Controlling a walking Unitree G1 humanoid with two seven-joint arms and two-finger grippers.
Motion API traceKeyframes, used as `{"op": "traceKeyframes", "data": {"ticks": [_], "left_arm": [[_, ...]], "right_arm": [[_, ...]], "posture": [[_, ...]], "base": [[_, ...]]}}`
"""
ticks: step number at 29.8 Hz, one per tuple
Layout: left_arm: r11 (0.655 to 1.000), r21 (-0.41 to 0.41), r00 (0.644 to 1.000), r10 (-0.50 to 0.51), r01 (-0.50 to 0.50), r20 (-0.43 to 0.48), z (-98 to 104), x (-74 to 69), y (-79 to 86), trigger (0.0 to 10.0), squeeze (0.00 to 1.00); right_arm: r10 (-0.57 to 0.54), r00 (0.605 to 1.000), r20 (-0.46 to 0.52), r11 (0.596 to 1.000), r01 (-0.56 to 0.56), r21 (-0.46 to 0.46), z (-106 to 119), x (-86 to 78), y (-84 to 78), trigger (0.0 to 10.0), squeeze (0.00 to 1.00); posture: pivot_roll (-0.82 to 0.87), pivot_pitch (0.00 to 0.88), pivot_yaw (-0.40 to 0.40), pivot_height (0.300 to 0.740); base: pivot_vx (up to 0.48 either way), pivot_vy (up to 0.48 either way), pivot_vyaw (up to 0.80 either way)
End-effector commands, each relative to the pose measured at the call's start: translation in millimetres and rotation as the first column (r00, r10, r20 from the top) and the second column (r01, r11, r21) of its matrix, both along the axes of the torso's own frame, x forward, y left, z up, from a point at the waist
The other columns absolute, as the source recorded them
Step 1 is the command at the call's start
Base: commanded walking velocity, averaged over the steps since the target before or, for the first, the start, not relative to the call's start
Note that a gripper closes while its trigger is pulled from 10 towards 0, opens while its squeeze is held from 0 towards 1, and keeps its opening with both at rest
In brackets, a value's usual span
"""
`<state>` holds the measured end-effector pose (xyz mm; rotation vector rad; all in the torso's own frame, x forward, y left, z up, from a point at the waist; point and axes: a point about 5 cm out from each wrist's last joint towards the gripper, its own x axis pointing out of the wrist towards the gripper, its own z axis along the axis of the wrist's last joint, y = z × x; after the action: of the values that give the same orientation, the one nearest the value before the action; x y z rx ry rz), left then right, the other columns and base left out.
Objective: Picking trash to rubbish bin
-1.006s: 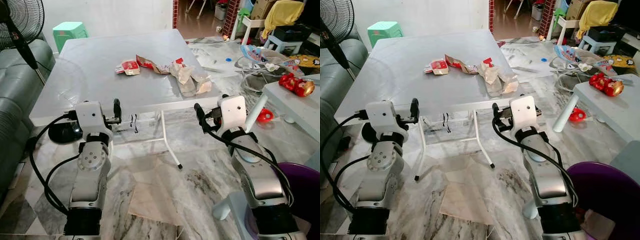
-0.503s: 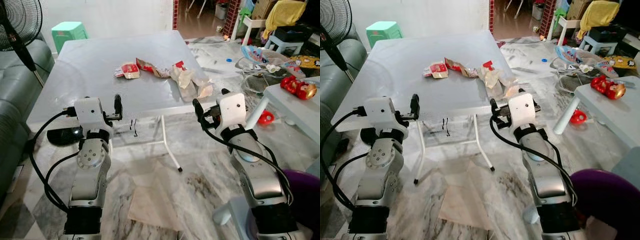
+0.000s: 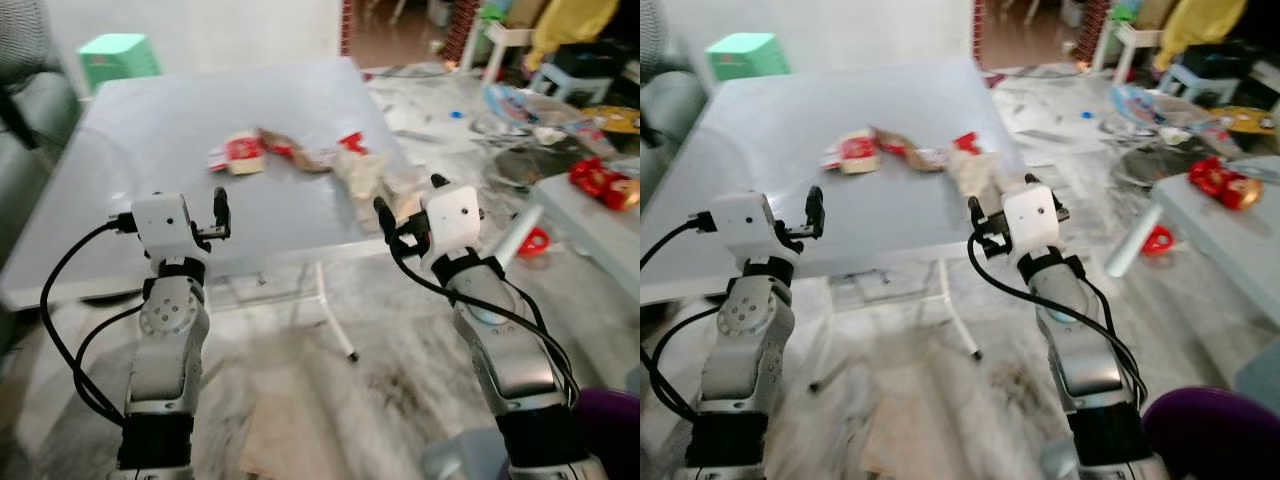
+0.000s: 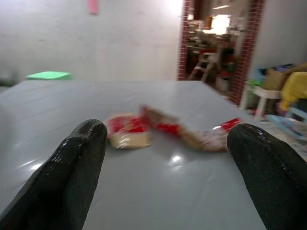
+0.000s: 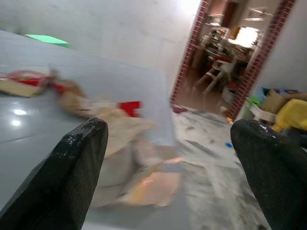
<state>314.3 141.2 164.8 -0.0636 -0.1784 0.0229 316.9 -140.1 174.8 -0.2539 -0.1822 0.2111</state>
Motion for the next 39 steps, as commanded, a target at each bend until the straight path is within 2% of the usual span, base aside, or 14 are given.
{"op": "traceKeyframes", "data": {"ticks": [1, 6, 11, 17, 22, 26, 30, 34, 35, 39], "left_arm": [[0.999, 0.026, 0.999, 0.047, -0.048, 0.021, 6.0, -0.5, 13.8, 10.0, 0.00], [0.998, 0.026, 0.998, 0.055, -0.055, 0.015, 5.5, 0.0, 15.3, 10.0, 0.00], [0.997, 0.035, 0.997, 0.066, -0.067, 0.028, 6.6, -0.8, 14.5, 10.0, 0.00], [0.995, 0.090, 0.998, 0.046, -0.049, 0.030, 3.5, -6.7, 11.1, 10.0, 0.00], [0.993, 0.109, 0.999, 0.040, -0.042, 0.028, -1.9, -14.5, 10.8, 10.0, 0.00], [0.993, 0.113, 0.999, 0.041, -0.043, 0.019, -3.5, -15.4, 9.4, 10.0, 0.00], [0.992, 0.118, 0.999, 0.034, -0.037, 0.024, -2.3, -15.3, 4.4, 10.0, 0.00], [0.989, 0.144, 0.999, 0.018, -0.022, 0.032, -2.3, -16.5, 1.0, 10.0, 0.00], [0.984, 0.179, 1.000, 0.005, -0.009, 0.024, -4.5, -17.4, -1.4, 10.0, 0.00], [0.976, 0.218, 0.999, -0.029, 0.031, -0.016, -13.9, -20.5, -5.5, 10.0, 0.00]], "right_arm": [[0.037, 0.999, 0.034, 0.999, -0.037, 0.009, 8.2, 0.1, 11.6, 10.0, 0.00], [0.040, 0.999, 0.030, 0.999, -0.040, 0.007, 7.8, 0.4, 12.3, 10.0, 0.00], [0.050, 0.999, 0.012, 0.999, -0.050, 0.005, 5.6, 0.1, 12.2, 10.0, 0.00], [0.093, 0.992, -0.080, 0.996, -0.093, 0.001, -7.5, -1.0, 17.6, 10.0, 0.00], [0.091, 0.992, -0.087, 0.996, -0.093, -0.015, -10.2, -1.7, 17.6, 10.0, 0.00], [0.094, 0.992, -0.090, 0.995, -0.095, -0.012, -9.7, -1.6, 18.0, 10.0, 0.00], [0.097, 0.990, -0.106, 0.995, -0.098, -0.009, -11.8, -2.0, 17.2, 10.0, 0.00], [0.093, 0.986, -0.138, 0.995, -0.097, -0.021, -16.0, -1.6, 16.2, 10.0, 0.00], [0.088, 0.982, -0.166, 0.995, -0.094, -0.027, -20.2, -0.7, 15.7, 10.0, 0.00], [0.080, 0.972, -0.222, 0.994, -0.093, -0.049, -30.2, 0.3, 15.7, 10.0, 0.00]], "posture": [[-0.02, 0.021, 0.006, 0.740], [-0.02, 0.021, 0.006, 0.740], [-0.02, 0.023, 0.002, 0.740], [-0.02, 0.024, 0.000, 0.740], [-0.01, 0.029, -0.003, 0.740], [-0.01, 0.030, -0.004, 0.740], [-0.02, 0.029, -0.006, 0.740], [-0.02, 0.029, -0.006, 0.740], [-0.01, 0.029, -0.006, 0.740], [-0.01, 0.030, -0.010, 0.740]], "base": [[0.424, 0.000, 0.00], [0.395, 0.000, 0.00], [0.000, 0.000, 0.00], [0.000, 0.000, 0.00], [0.000, 0.000, 0.12], [0.000, 0.000, 0.72], [0.000, 0.000, 0.00], [0.000, 0.000, 0.00], [0.000, 0.000, 0.00], [0.000, 0.000, 0.00]]}}
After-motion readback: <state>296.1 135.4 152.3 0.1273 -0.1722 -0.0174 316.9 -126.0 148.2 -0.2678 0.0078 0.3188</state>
